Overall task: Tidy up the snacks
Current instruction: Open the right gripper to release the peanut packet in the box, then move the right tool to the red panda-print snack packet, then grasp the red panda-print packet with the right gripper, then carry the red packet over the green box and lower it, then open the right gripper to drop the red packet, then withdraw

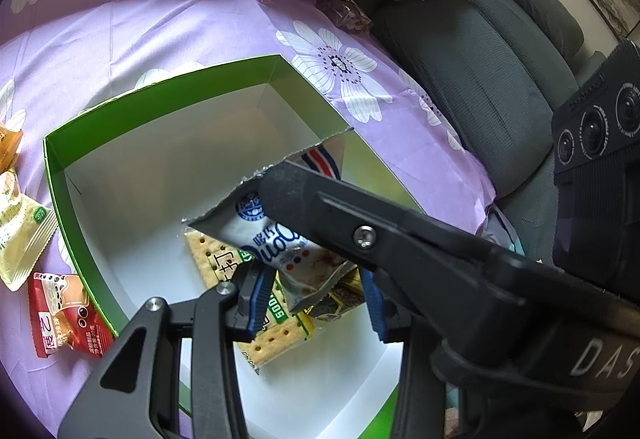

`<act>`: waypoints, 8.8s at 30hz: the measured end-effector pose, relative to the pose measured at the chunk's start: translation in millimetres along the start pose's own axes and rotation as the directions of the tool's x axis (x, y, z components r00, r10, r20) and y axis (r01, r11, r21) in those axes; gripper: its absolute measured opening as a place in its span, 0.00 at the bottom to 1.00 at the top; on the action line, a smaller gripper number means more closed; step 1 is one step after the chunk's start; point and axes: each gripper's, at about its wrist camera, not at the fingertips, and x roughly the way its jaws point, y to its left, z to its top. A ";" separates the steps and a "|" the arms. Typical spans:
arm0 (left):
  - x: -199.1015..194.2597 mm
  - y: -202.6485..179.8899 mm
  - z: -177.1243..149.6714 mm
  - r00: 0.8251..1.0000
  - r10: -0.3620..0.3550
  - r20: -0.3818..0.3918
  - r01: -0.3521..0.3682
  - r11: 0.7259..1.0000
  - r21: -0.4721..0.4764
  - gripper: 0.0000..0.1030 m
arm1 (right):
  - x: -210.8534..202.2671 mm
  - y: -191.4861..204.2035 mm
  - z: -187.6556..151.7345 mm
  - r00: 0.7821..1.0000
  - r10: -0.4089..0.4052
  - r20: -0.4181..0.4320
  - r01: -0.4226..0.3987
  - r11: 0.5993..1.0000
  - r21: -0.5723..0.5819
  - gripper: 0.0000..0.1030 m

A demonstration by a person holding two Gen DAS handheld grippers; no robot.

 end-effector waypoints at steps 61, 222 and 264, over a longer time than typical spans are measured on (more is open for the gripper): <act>-158.7 185.9 -85.8 0.924 0.376 0.072 -0.320 0.862 -0.394 0.81 | 74.3 131.3 -65.9 0.981 0.061 -0.185 -0.097 0.977 -0.189 0.71; -52.5 -1.0 -4.1 0.964 0.210 0.165 -0.210 0.978 -0.017 0.31 | -27.9 24.7 -9.1 0.987 -0.096 0.128 0.100 0.995 -0.025 0.52; -21.1 -4.5 -5.6 0.988 0.135 0.071 -0.131 0.990 -0.059 0.34 | -14.1 -15.1 -2.7 0.965 -0.255 0.053 0.253 0.966 0.047 0.52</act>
